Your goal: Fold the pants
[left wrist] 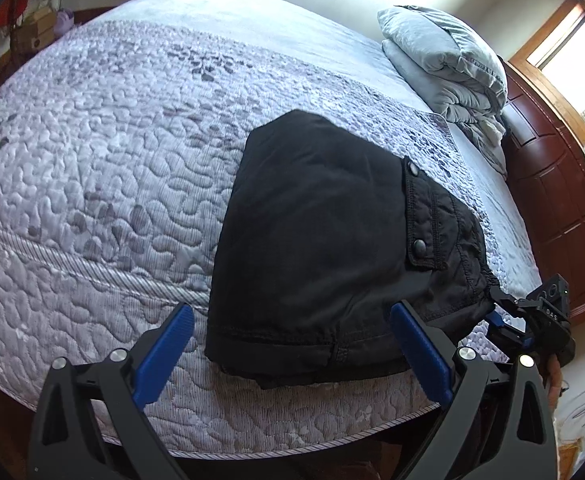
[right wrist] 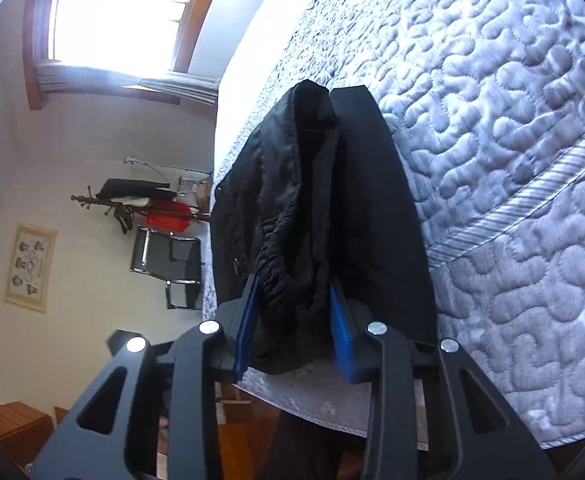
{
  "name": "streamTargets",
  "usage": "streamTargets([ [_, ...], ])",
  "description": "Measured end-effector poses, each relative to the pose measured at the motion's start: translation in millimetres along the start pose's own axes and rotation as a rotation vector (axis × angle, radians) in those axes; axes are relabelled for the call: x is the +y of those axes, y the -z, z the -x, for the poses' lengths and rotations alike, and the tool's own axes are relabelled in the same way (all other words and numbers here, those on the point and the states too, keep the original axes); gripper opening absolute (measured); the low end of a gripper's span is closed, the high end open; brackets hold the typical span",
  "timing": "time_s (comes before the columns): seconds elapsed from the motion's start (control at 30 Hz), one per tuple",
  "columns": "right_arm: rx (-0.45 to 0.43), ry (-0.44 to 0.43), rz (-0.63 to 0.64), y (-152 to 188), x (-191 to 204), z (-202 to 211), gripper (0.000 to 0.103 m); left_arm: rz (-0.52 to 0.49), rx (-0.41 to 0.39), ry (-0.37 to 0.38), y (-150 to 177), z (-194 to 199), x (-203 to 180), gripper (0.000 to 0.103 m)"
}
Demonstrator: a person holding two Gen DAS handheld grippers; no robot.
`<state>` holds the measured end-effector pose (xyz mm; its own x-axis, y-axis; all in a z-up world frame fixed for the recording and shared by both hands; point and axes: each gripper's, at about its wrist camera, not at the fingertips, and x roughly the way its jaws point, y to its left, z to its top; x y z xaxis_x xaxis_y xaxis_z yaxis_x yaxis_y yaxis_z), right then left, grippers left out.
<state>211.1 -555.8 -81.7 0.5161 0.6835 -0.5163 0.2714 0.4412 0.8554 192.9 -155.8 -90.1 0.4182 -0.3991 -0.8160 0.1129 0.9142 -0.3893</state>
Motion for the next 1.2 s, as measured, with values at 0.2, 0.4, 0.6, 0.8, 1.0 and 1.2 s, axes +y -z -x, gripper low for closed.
streamTargets([
  [0.2,0.003,0.018,-0.048,7,-23,-8,0.033,-0.079,-0.057,-0.021,-6,20,-23,0.099],
  [0.4,0.004,0.013,-0.062,12,-34,-7,0.034,-0.122,-0.101,-0.022,-11,38,-38,0.099],
  [0.6,0.001,0.039,-0.027,16,-25,7,0.048,-0.133,-0.142,-0.011,-12,57,-45,0.099],
  [0.8,-0.019,0.11,0.069,22,0,31,0.048,-0.161,-0.177,-0.011,-14,72,-53,0.099],
  [1.0,-0.048,0.137,0.152,33,27,51,0.049,-0.149,-0.162,0.012,-16,72,-54,0.099],
  [1.2,-0.049,0.138,0.166,40,31,54,0.05,-0.143,-0.142,-0.015,-17,64,-47,0.099],
])
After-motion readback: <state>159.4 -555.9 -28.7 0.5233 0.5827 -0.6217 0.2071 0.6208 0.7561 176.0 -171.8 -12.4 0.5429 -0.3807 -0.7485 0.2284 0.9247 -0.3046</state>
